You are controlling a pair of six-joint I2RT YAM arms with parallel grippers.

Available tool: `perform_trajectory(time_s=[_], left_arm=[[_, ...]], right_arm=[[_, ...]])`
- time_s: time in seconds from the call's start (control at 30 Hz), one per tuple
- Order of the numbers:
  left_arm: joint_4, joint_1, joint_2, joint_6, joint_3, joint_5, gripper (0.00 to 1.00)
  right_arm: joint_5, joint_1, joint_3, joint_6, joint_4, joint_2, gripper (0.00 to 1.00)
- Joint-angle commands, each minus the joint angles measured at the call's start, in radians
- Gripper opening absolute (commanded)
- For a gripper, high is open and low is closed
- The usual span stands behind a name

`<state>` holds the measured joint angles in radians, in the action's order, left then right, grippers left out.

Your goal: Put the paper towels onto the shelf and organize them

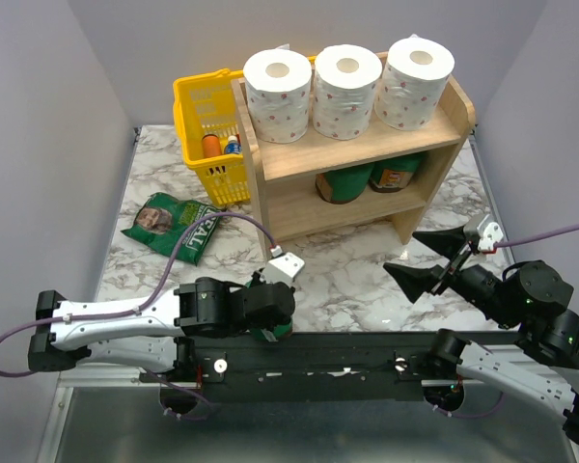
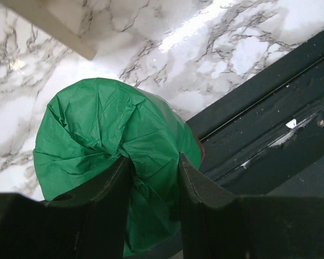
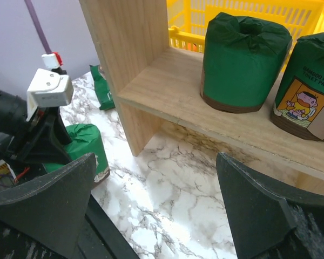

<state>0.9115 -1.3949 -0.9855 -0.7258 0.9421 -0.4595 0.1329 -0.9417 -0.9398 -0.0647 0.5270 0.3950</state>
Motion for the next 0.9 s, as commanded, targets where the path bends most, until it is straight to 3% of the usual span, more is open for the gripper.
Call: perform_trajectory(time_s=[0.0,0.2,0.63,0.87], left_arm=[[-0.088,-0.096,-0.047,0.127,0.061,-0.149,0.29],[-0.141,-0.141,-0.110,0.272,0.139,-0.180,0.29],[-0.203,-0.141,-0.255,0.609,0.340,-0.278,0.30],[-0.238,-0.130,-0.318,0.719,0.397,-0.352,0.30]], right_arm=[[0.036,-0.005,-0.024,-0.024,0.041,-0.021,1.00],[0.047,-0.006,-0.028,-0.041,0.060,-0.031,1.00],[0.051,-0.006,-0.037,-0.050,0.083,-0.044,1.00],[0.056,-0.005,-0.034,-0.060,0.087,-0.047,1.00]])
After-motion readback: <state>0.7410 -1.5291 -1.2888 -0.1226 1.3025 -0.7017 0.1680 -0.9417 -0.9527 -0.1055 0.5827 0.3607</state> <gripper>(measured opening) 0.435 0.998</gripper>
